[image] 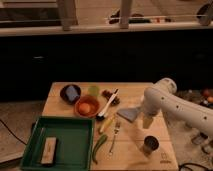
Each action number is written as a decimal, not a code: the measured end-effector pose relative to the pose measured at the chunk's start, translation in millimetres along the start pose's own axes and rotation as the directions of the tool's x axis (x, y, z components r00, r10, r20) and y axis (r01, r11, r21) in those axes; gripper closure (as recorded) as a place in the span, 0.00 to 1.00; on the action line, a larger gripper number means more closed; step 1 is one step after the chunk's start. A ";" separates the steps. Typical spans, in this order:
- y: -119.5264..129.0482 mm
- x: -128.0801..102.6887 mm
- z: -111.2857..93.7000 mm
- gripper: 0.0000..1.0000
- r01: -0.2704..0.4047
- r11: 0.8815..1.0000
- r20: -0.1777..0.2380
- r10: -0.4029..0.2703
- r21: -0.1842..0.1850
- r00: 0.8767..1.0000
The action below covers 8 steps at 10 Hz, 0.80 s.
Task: Wipe tray with towel
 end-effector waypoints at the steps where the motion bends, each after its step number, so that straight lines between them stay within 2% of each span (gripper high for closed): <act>1: -0.5 -0.9 1.5 0.20 -0.004 1.000 0.001 0.004 0.001 1.000; 8: -1.5 -5.1 12.6 0.20 -0.023 1.000 0.002 0.023 0.001 1.000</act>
